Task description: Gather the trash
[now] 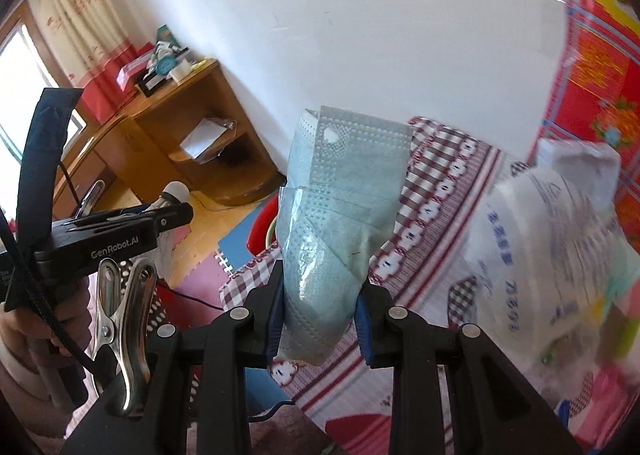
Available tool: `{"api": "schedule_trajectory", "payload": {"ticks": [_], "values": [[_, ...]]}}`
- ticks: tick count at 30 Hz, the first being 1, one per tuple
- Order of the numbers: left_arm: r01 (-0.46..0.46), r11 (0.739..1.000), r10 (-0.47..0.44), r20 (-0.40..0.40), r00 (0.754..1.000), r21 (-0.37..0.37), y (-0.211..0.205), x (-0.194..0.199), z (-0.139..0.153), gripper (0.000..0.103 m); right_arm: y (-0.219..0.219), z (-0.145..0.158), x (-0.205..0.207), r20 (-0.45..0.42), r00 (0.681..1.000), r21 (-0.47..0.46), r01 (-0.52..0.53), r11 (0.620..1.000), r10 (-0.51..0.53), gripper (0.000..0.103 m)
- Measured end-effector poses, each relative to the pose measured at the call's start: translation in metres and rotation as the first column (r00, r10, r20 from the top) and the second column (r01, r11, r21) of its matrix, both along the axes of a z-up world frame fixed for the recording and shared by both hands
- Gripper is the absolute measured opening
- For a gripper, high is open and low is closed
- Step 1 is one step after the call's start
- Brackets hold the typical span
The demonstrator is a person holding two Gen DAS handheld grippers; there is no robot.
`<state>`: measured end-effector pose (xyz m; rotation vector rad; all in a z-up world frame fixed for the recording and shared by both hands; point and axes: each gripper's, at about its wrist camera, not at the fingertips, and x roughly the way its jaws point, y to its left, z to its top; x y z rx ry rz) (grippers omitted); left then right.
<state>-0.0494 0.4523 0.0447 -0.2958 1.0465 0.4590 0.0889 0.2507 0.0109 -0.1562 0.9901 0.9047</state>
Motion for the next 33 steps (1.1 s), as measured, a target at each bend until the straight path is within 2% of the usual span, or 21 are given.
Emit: {"api": "schedule_trajectory", "payload": {"ticks": [4, 14, 19, 25, 33], "values": [[-0.009, 1.000, 0.009, 0.004, 1.000, -0.028, 0.026, 0.002, -0.010, 0.036, 0.021, 0.001, -0.001, 0.006, 1.000, -0.014, -0.015, 1.000, 0.015, 0.031], [0.030, 0.996, -0.032, -0.026, 0.999, -0.082, 0.087, 0.017, -0.044, 0.035, 0.081, -0.008, -0.001, 0.003, 1.000, -0.031, -0.002, 1.000, 0.002, 0.031], [0.024, 0.995, -0.026, -0.027, 0.999, -0.094, 0.115, 0.019, -0.052, 0.035, 0.112, -0.019, 0.008, -0.035, 0.999, -0.038, 0.015, 0.999, -0.016, 0.031], [0.015, 0.995, -0.018, -0.030, 0.999, -0.095, 0.144, 0.018, -0.057, 0.035, 0.157, -0.030, 0.014, -0.040, 0.999, -0.049, -0.005, 0.999, 0.003, 0.031], [-0.001, 0.995, -0.004, -0.044, 0.999, -0.103, 0.163, 0.019, -0.071, 0.035, 0.207, -0.061, 0.029, -0.073, 0.997, -0.097, -0.024, 0.995, 0.017, 0.031]]}}
